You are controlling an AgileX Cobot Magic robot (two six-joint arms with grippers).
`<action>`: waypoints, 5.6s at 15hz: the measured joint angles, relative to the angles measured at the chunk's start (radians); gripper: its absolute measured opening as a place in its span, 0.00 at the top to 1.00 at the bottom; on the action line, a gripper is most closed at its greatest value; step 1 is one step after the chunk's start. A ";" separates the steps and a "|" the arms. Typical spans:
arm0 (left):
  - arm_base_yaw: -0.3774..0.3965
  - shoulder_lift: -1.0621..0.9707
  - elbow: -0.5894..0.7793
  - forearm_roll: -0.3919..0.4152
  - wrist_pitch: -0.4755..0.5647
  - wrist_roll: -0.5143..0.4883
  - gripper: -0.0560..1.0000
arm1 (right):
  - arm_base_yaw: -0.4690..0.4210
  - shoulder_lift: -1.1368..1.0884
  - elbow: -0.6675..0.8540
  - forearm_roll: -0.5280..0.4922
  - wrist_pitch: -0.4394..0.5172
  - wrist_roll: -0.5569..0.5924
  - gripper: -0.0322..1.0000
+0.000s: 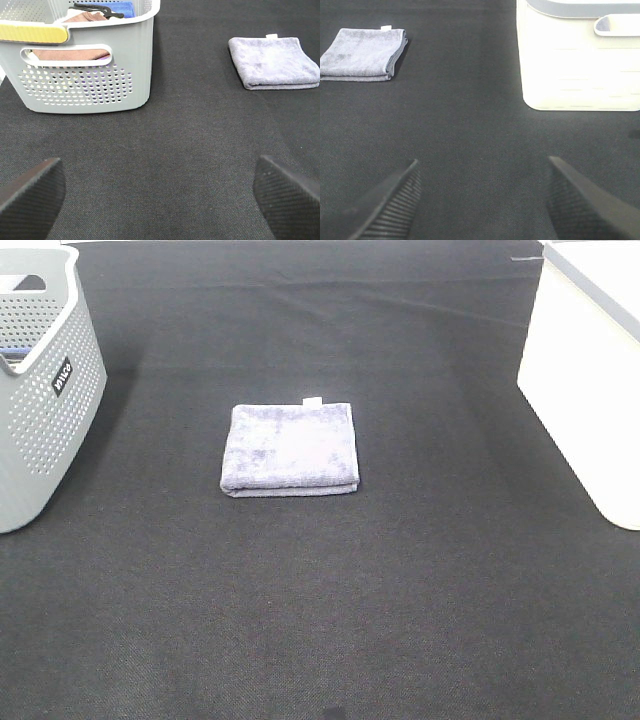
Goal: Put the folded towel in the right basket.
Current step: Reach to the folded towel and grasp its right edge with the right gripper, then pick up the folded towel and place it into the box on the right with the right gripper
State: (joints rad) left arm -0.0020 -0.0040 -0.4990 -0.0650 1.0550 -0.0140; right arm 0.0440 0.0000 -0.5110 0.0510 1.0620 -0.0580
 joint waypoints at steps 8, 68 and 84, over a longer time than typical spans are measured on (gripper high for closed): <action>0.000 0.000 0.000 0.000 0.000 0.000 0.03 | 0.000 0.605 -0.179 0.065 -0.154 0.000 0.33; 0.000 0.000 0.000 0.000 0.000 0.000 0.03 | 0.218 2.580 -1.675 0.586 0.112 -0.251 0.92; 0.000 0.000 0.000 0.000 0.000 0.000 0.03 | 0.195 1.938 -1.675 -0.092 0.160 -0.054 0.92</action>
State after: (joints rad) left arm -0.0020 -0.0040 -0.4990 -0.0650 1.0550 -0.0140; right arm 0.2390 1.9380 -2.1860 -0.0410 1.2220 -0.1120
